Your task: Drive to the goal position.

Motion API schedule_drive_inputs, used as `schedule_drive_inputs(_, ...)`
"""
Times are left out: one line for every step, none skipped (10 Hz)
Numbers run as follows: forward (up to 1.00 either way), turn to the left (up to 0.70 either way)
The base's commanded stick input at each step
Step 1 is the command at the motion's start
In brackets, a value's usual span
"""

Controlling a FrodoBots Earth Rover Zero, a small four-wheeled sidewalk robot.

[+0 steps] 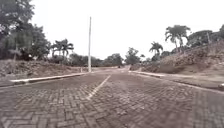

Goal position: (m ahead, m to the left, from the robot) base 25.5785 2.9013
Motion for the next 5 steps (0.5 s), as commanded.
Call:
schedule_drive_inputs(1.0,0.0)
schedule_drive_inputs(1.0,0.0)
schedule_drive_inputs(1.0,0.0)
schedule_drive_inputs(1.0,0.0)
schedule_drive_inputs(1.0,0.0)
